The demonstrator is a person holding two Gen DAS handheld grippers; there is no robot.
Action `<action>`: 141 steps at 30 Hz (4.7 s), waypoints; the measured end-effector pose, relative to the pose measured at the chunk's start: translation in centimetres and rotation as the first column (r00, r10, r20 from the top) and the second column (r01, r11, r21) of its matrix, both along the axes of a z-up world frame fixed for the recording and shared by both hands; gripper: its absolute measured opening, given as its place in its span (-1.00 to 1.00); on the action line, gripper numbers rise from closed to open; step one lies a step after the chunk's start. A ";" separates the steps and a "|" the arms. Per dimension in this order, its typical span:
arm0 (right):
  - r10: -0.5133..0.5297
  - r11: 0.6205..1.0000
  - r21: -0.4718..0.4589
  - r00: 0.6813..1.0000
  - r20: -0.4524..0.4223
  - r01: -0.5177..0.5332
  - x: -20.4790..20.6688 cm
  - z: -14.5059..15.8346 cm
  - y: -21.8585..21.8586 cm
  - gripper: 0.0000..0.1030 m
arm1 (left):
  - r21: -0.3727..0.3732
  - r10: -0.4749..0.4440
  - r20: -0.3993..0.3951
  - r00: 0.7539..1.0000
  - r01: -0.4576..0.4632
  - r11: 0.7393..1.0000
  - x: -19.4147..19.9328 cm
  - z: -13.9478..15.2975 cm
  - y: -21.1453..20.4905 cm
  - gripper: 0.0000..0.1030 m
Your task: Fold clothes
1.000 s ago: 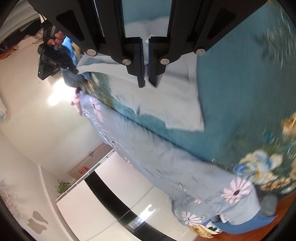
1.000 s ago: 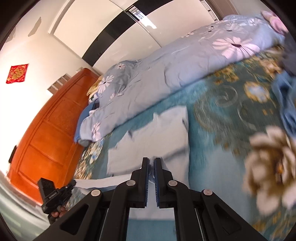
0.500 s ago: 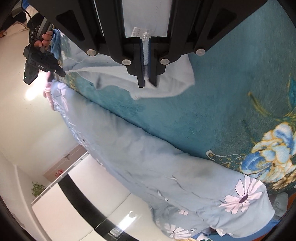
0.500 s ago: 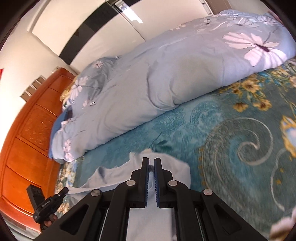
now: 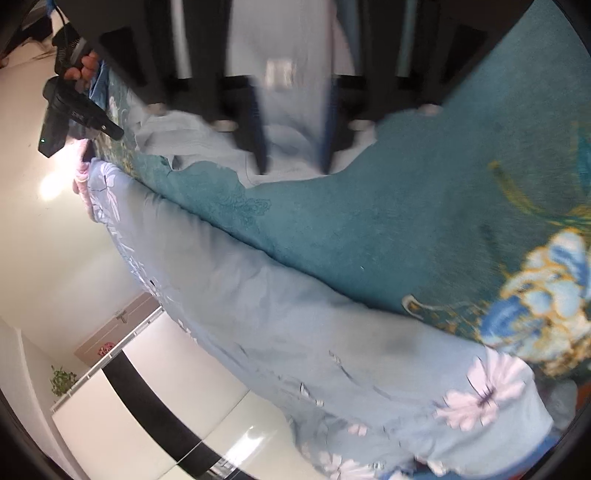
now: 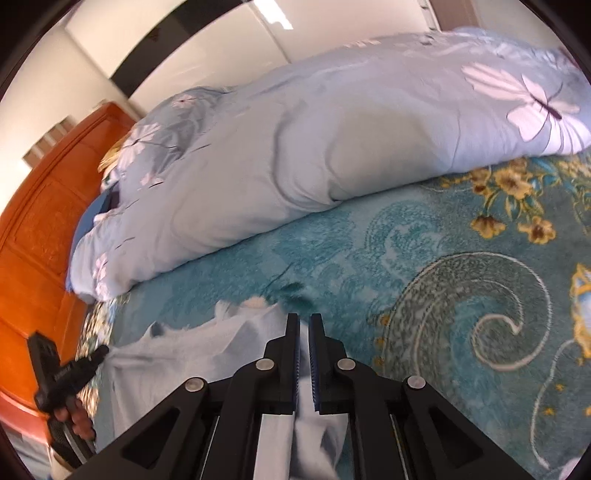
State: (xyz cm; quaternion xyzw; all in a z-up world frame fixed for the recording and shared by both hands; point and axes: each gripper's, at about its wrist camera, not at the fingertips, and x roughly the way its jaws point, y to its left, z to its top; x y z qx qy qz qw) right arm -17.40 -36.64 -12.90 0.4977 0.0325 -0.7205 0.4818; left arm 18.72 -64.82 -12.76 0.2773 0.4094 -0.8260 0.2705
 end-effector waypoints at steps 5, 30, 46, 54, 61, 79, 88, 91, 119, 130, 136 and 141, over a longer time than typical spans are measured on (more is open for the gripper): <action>0.057 0.998 0.001 0.998 -0.027 -0.057 4.6 -0.1 5.3 -0.12 | -0.081 0.004 0.091 0.996 0.003 0.997 4.0 0.7 4.3 0.02; -0.075 0.987 -0.109 0.938 0.338 0.118 9.9 -4.5 11.1 -0.79 | 0.197 0.112 -0.007 0.994 -0.108 0.974 7.2 -4.6 12.1 -0.93; -0.028 0.994 -0.089 0.949 0.315 0.059 20.0 -1.8 21.4 -0.81 | 0.155 0.022 0.031 0.999 -0.026 0.988 18.4 -2.2 21.7 -0.93; -0.042 0.999 -0.020 0.956 0.292 0.051 22.0 -2.7 22.8 -0.81 | 0.144 -0.005 0.069 0.998 -0.005 0.990 18.5 -4.2 22.2 -0.91; -0.030 0.999 0.020 0.969 0.243 0.026 22.0 -2.0 22.3 -0.68 | 0.071 -0.044 0.136 0.990 0.035 0.997 19.2 -2.9 22.7 -0.56; 0.158 0.984 0.101 0.984 -0.086 -0.150 18.1 4.3 12.1 -0.21 | -0.192 -0.200 0.254 0.946 0.252 0.948 9.4 2.6 13.8 0.00; 0.196 0.974 0.133 0.978 -0.072 -0.185 15.3 1.5 7.2 -0.21 | -0.178 -0.259 0.358 0.897 0.338 0.924 4.0 -1.9 11.2 0.00; 0.221 0.966 0.162 0.971 -0.095 -0.204 14.6 0.8 6.3 -0.21 | -0.178 -0.277 0.373 0.885 0.361 0.915 3.3 -2.9 10.9 -0.02; 0.197 0.976 0.125 0.969 -0.150 -0.179 10.8 2.0 5.2 -0.92 | -0.193 -0.216 0.150 0.965 0.243 0.951 5.8 -0.3 7.3 -0.87; 0.163 0.971 0.188 0.985 -0.061 -0.149 9.7 -3.0 3.9 -0.92 | -0.110 -0.203 0.224 0.953 0.231 0.967 5.4 -4.7 6.7 -0.87; 0.135 0.975 0.184 0.989 -0.057 -0.122 9.8 -3.0 4.0 -0.91 | -0.117 -0.194 0.271 0.943 0.232 0.966 4.9 -4.2 7.0 -0.81; 0.108 0.984 0.149 0.992 -0.072 -0.096 10.6 -1.1 4.5 -0.85 | -0.155 -0.191 0.287 0.939 0.242 0.958 4.9 -1.8 8.2 -0.68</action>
